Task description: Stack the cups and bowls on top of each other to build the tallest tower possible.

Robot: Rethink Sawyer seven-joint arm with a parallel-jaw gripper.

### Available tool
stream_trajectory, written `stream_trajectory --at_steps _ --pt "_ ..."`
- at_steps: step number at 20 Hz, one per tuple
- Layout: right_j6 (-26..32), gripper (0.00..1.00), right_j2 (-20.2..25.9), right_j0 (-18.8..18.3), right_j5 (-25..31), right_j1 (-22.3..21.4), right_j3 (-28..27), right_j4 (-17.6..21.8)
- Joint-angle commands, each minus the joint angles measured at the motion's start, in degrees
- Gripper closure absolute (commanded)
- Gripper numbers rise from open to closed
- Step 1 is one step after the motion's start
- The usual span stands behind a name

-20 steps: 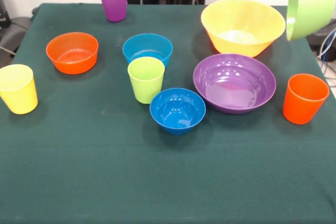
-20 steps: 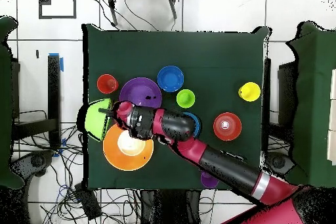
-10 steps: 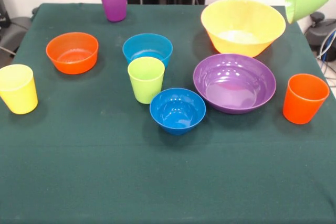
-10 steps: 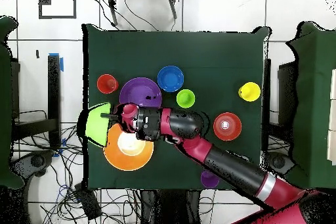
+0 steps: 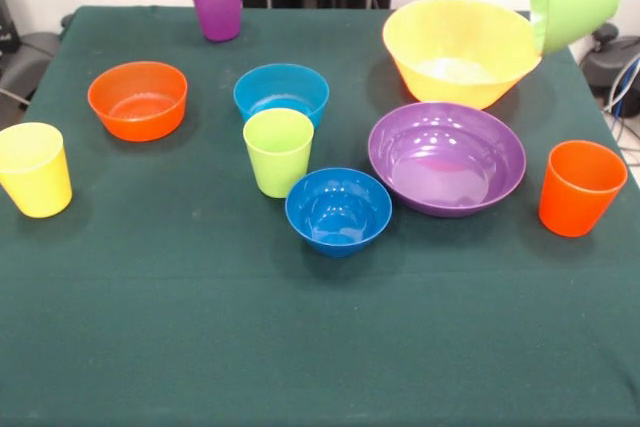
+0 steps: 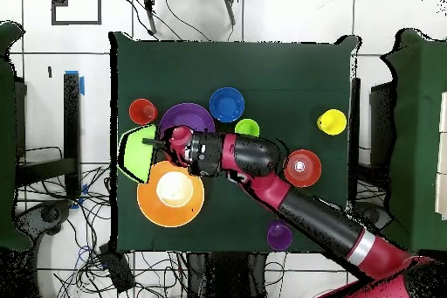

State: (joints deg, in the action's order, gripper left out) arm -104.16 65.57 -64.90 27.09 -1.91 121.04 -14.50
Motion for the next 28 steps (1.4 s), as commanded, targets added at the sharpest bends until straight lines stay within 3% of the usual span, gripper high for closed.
stream_trajectory --at_steps 1,11,20,28 --pt "-5.15 1.0 -2.17 2.16 3.44 0.24 -9.85 -4.19" --pt "-2.31 1.0 -5.17 3.89 11.28 0.35 -17.24 -3.56" --pt "-0.73 1.0 -6.33 3.82 16.18 3.6 -22.48 -3.27" --pt "-0.85 1.0 -8.01 2.48 18.59 3.76 -20.7 -1.53"
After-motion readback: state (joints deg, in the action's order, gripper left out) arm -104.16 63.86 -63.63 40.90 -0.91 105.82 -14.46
